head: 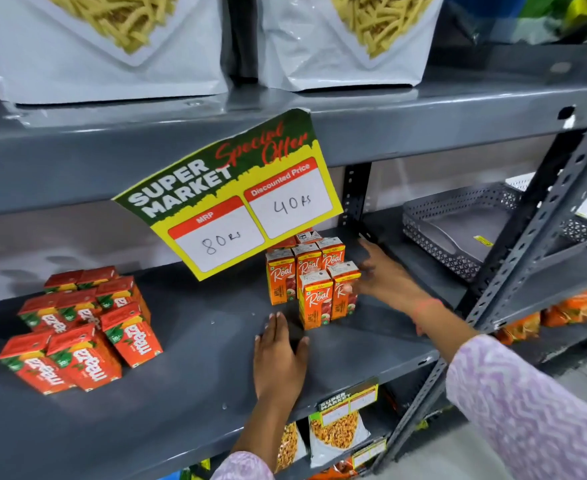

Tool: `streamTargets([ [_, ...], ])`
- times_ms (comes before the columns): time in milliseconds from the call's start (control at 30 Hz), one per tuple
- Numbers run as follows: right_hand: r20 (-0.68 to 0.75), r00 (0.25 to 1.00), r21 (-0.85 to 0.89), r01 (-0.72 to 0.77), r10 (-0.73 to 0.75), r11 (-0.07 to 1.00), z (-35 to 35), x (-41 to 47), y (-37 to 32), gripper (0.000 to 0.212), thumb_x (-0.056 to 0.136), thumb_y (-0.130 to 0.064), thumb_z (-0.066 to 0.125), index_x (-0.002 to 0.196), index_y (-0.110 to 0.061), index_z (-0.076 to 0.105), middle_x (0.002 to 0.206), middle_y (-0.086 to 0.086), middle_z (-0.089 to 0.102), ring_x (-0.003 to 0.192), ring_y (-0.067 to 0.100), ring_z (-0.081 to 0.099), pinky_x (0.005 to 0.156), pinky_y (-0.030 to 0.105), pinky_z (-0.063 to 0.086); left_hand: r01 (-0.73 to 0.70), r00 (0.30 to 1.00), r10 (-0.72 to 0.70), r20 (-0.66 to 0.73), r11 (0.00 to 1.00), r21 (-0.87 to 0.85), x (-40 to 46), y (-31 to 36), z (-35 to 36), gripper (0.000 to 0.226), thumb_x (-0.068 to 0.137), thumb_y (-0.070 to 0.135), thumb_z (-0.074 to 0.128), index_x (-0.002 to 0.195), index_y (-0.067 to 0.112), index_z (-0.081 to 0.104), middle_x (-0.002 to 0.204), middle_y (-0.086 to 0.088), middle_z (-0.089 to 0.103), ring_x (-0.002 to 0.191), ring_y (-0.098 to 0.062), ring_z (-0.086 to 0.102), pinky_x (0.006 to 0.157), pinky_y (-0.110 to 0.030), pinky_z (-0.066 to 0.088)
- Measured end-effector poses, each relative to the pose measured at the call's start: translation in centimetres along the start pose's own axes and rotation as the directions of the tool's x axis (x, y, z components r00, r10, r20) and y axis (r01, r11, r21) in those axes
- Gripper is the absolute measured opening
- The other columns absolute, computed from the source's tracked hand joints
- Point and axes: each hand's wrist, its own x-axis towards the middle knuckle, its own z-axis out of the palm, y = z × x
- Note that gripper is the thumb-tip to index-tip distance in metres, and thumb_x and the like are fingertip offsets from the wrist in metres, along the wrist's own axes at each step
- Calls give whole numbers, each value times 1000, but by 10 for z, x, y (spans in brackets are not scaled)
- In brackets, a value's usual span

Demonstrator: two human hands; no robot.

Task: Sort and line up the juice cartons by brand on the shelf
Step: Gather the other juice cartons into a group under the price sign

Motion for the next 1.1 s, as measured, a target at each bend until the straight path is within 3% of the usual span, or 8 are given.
streamTargets([
  [33, -6, 999, 144, -51, 53, 988, 5, -7, 11, 97, 70, -14, 79, 146, -21, 19, 139, 13, 47, 127, 26, 47, 109, 45, 38, 25, 1000, -24, 18, 997, -73, 2, 8, 2, 67, 93, 42, 45, 147, 16, 15, 156, -6, 23, 144, -27, 17, 118, -39, 16],
  [133, 97, 990, 236, -127, 107, 964, 25, -21, 40, 92, 74, -14, 76, 147, -14, 19, 153, 9, 29, 140, 23, 30, 117, 47, 25, 82, 997, -83, 3, 970, -229, 9, 29, 8, 63, 90, 39, 53, 143, 18, 28, 139, -10, 50, 133, -35, 35, 106, -46, 38],
  [233, 85, 995, 341, -83, 58, 936, 36, -19, 44, 64, 75, -10, 75, 132, -15, 46, 139, 9, 52, 129, 22, 47, 113, 49, 32, 70, 994, -91, -67, 961, -269, 16, 38, 11, 43, 89, 35, 55, 127, 16, 49, 117, -10, 66, 111, -31, 57, 88, -41, 48],
  [333, 106, 994, 343, -56, 21, 938, 44, -12, 39, 46, 77, -7, 72, 119, -16, 55, 125, 10, 63, 117, 23, 57, 108, 49, 39, 74, 990, -103, -97, 963, -259, 22, 42, 11, 33, 89, 32, 57, 113, 10, 58, 108, -13, 69, 99, -32, 62, 81, -42, 50],
  [733, -3, 1000, 242, 6, -5, 970, 50, -12, 45, 34, 79, -16, 71, 112, -14, 60, 117, 6, 68, 109, 20, 62, 102, 38, 46, 34, 980, -81, -183, 969, -245, 21, 37, 19, 22, 87, 26, 62, 91, 5, 62, 94, -15, 71, 84, -31, 65, 67, -34, 44],
  [933, -52, 997, 210, 64, -54, 976, 51, -47, 59, 30, 75, -20, 75, 103, -14, 64, 104, 3, 74, 97, 13, 67, 86, 26, 50, 57, 987, -88, -132, 974, -220, -13, 35, 20, 26, 88, 32, 59, 99, 9, 63, 96, -11, 70, 86, -28, 64, 74, -40, 49],
  [1100, -41, 996, 197, 81, -75, 977, 51, -62, 67, 33, 75, -22, 75, 105, -16, 63, 102, 0, 74, 93, 8, 67, 78, 15, 47, 52, 982, -85, -169, 981, -188, -34, 36, 22, 30, 88, 34, 59, 106, 10, 63, 100, -11, 71, 89, -28, 65, 78, -41, 52],
])
